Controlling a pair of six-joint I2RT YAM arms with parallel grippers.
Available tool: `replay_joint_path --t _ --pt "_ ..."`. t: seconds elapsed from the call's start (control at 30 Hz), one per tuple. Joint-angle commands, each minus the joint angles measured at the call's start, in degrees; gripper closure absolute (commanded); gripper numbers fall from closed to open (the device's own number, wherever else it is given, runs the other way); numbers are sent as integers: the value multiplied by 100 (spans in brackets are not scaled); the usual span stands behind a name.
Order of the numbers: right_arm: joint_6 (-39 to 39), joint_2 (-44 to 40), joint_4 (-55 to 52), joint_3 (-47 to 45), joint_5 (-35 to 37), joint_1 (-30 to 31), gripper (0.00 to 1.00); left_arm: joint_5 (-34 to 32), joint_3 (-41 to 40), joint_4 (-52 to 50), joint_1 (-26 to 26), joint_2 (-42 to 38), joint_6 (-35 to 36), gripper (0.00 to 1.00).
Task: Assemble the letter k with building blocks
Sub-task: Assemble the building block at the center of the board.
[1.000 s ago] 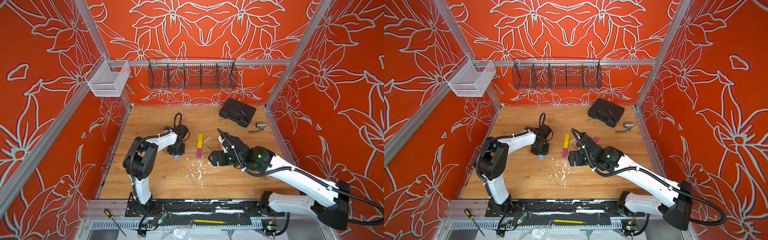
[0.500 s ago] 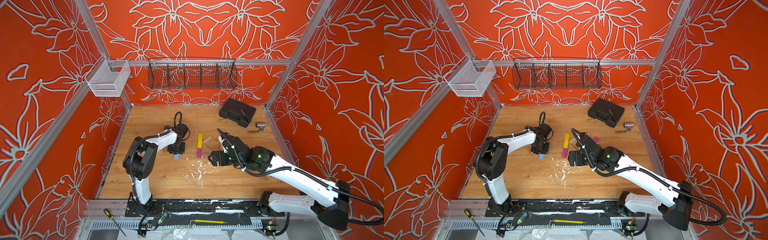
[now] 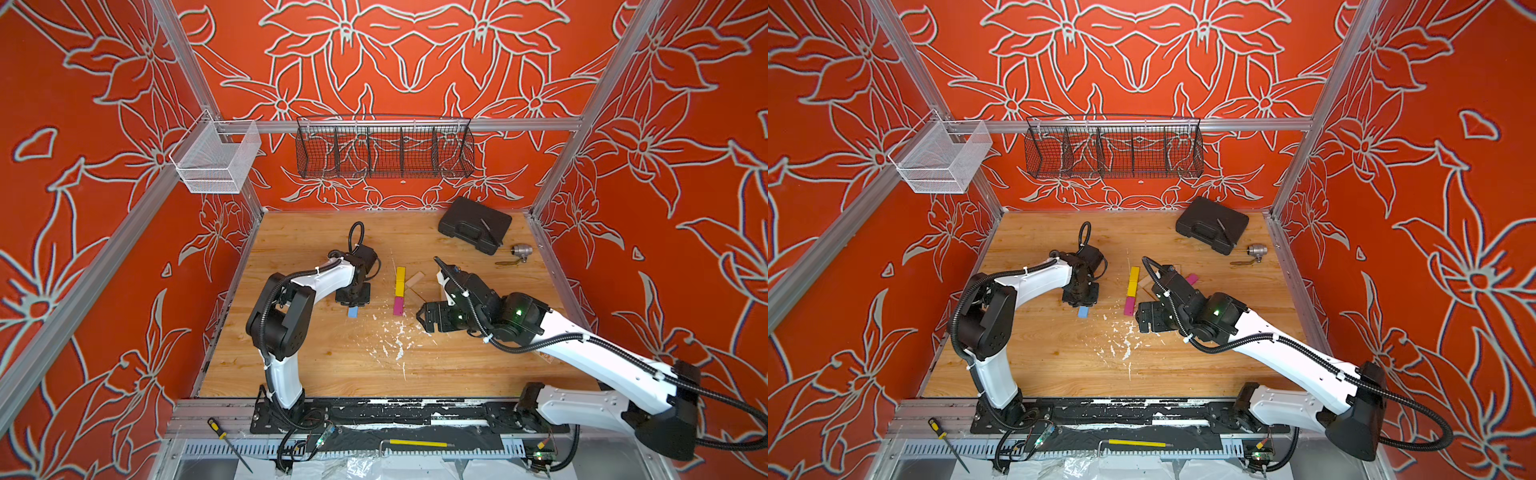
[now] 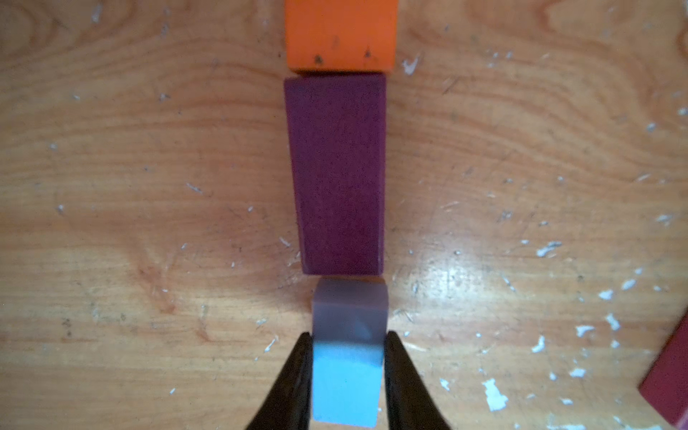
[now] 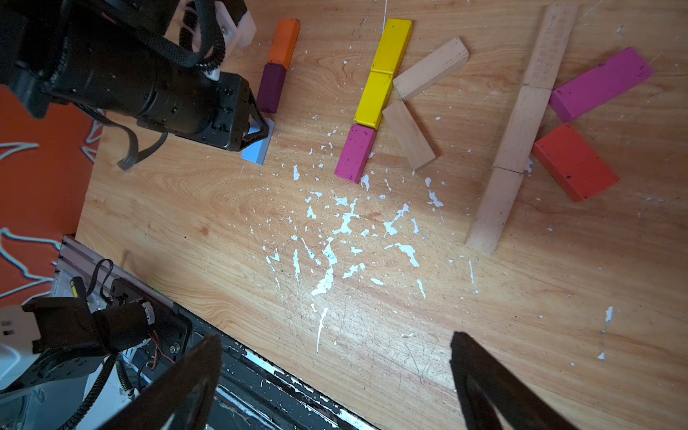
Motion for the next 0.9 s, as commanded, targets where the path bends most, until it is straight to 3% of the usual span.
replay_joint_path --t 0.0,0.87 --pt "43 4 -103 111 45 26 2 -124 114 -170 22 139 -43 70" --pt "-6 147 -100 183 38 25 2 -175 279 -180 16 371 -52 69"
